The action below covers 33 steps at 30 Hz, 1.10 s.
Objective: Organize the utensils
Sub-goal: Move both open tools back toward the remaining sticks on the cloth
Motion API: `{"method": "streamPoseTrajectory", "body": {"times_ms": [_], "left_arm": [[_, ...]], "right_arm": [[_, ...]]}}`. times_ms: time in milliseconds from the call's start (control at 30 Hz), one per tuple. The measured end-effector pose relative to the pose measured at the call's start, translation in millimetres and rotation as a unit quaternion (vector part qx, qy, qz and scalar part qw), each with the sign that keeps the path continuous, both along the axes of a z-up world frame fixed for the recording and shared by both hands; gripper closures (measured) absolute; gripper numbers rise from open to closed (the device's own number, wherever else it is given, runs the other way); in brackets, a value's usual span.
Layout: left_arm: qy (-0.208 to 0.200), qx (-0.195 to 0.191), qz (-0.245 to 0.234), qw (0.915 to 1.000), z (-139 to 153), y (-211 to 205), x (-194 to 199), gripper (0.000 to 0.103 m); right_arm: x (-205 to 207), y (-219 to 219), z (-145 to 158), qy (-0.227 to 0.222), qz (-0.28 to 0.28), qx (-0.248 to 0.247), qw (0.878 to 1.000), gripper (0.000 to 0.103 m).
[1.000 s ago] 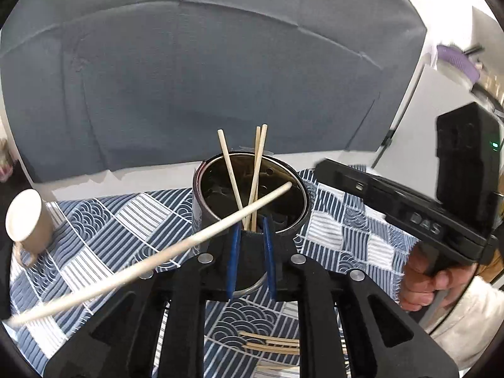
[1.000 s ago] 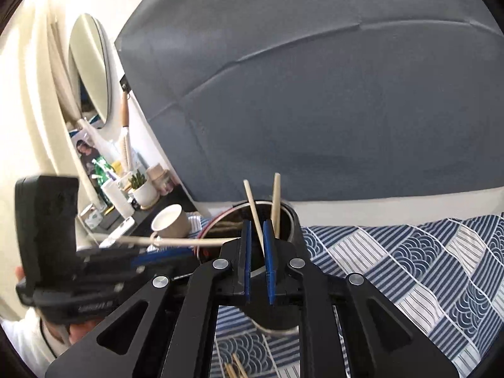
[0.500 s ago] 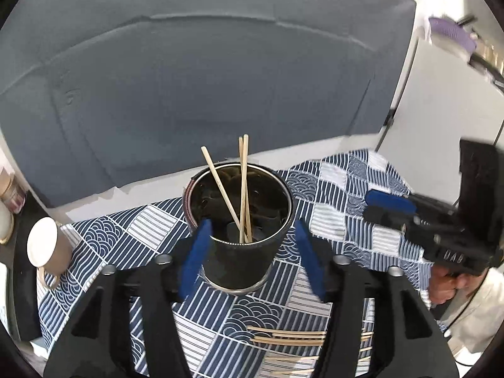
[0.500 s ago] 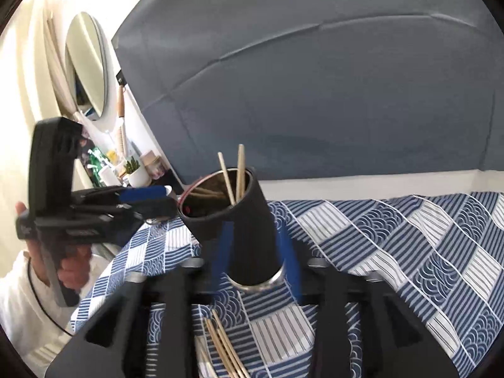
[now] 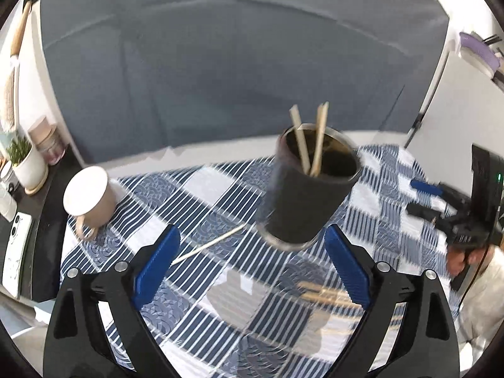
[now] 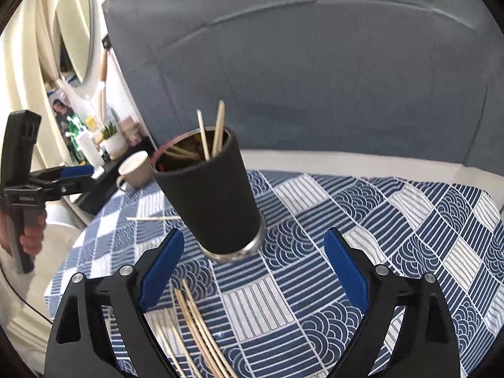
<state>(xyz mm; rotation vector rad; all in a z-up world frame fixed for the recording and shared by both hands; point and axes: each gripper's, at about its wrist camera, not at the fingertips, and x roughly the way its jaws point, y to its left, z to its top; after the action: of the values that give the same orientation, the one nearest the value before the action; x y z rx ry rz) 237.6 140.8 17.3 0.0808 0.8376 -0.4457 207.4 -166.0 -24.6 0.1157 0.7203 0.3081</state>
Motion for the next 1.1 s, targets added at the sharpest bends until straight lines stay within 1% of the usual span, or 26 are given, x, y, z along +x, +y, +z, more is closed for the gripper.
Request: {"method": "streamPoseTrajectory", "body": {"times_ms": [133,300,500,567,667,867,933,1000,1033,1067,1100], "left_arm": [[0.043,0.018,-0.008,0.9989,-31,26,10,0.012],[0.085,0.045,-0.032,0.9948,-74,38,32,0.012],[0.115,0.067,-0.08,0.9879,-109,43,54,0.015],[0.121,0.071,-0.087,0.9863,-119,45,63,0.016],[0.133,0.076,-0.094,0.9838,-132,47,76,0.018],[0.137,0.095,-0.115,0.9792,-144,47,91,0.021],[0.14,0.102,-0.122,0.9773,-146,47,94,0.024],[0.142,0.122,-0.131,0.9736,-151,44,96,0.033],[0.136,0.14,-0.135,0.9715,-153,41,96,0.035],[0.129,0.146,-0.14,0.9709,-153,39,95,0.036],[0.13,0.144,-0.144,0.9703,-153,38,95,0.038]], "right_arm": [[7,1,-20,0.032,-0.006,-0.021,0.999,0.017],[14,2,-49,0.071,-0.02,-0.054,0.996,0.017],[12,4,-73,0.104,-0.036,-0.076,0.991,0.017],[11,5,-80,0.116,-0.042,-0.083,0.989,0.017],[9,5,-92,0.133,-0.055,-0.086,0.986,0.017],[3,2,-112,0.156,-0.076,-0.086,0.981,0.017],[2,0,-116,0.161,-0.085,-0.084,0.98,0.017],[1,-2,-118,0.163,-0.094,-0.081,0.979,0.017],[1,-3,-118,0.163,-0.097,-0.08,0.979,0.017],[1,-4,-118,0.164,-0.099,-0.08,0.978,0.017],[0,-5,-118,0.164,-0.101,-0.078,0.978,0.017]]}}
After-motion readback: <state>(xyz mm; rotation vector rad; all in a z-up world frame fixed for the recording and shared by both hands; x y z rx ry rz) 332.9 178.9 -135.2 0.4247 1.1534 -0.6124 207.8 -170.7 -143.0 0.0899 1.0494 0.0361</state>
